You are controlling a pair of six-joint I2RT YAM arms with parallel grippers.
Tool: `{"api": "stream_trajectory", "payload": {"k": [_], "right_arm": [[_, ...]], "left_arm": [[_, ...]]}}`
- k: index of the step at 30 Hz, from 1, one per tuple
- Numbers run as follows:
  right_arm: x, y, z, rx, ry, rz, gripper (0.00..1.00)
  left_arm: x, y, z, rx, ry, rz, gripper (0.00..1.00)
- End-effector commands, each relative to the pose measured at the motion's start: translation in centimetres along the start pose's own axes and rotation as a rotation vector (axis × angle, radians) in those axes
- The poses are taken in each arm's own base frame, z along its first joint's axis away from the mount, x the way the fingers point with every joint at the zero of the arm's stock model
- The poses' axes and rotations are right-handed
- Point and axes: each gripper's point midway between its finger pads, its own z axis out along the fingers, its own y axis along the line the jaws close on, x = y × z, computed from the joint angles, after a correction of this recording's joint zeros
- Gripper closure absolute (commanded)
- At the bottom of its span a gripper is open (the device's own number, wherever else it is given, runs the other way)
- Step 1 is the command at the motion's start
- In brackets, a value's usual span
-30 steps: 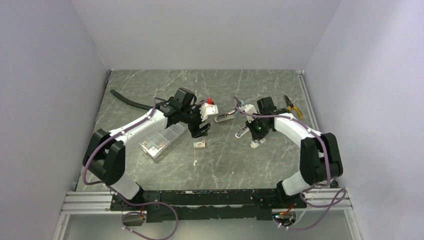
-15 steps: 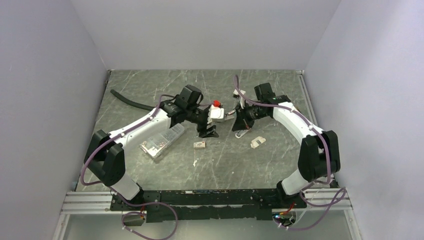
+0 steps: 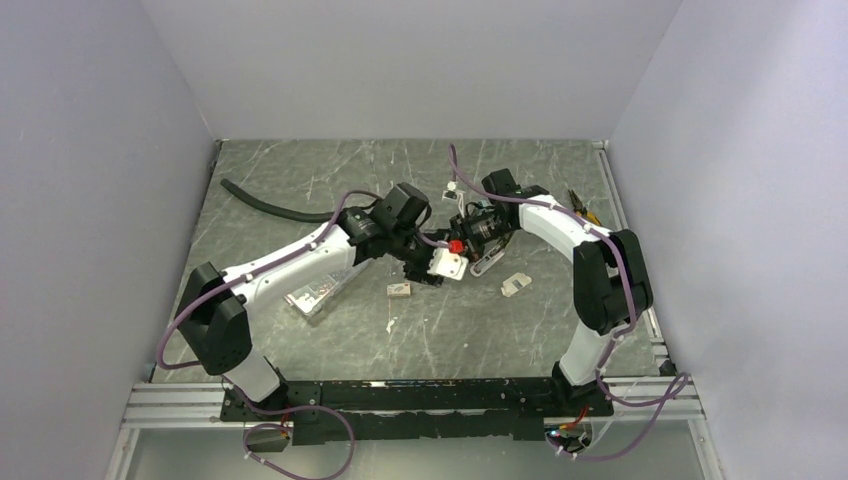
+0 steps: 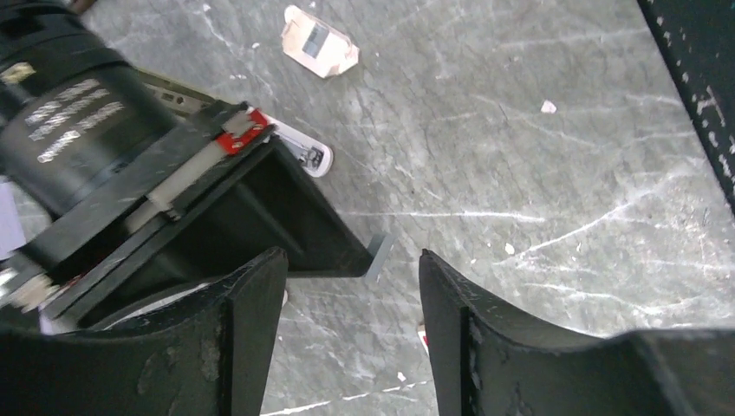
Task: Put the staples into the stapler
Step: Pick up the staple from the staple box.
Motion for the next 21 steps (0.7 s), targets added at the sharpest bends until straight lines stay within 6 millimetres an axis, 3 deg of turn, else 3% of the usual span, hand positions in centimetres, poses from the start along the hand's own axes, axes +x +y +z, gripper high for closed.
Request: {"api": "stream_trajectory", "payload": {"k": [1, 15, 21], "right_arm": [[-2.0, 1.5, 0.1, -0.082, -0.027, 0.0, 1.0], [-1.5, 1.2, 0.9, -0.081, 0.006, 0.048, 1.0], [-1.2, 1.1, 1.0, -0.065, 0.014, 0.049, 1.0]], "left_arm": [[1.0, -0.9, 0.4, 0.022, 0.078, 0.122, 0.39], [2.8, -2.7, 1.9, 0.031, 0.278, 0.369, 0.6], [3.5, -2.0, 2.9, -0.006, 0.35, 0.432, 0.64]]}}
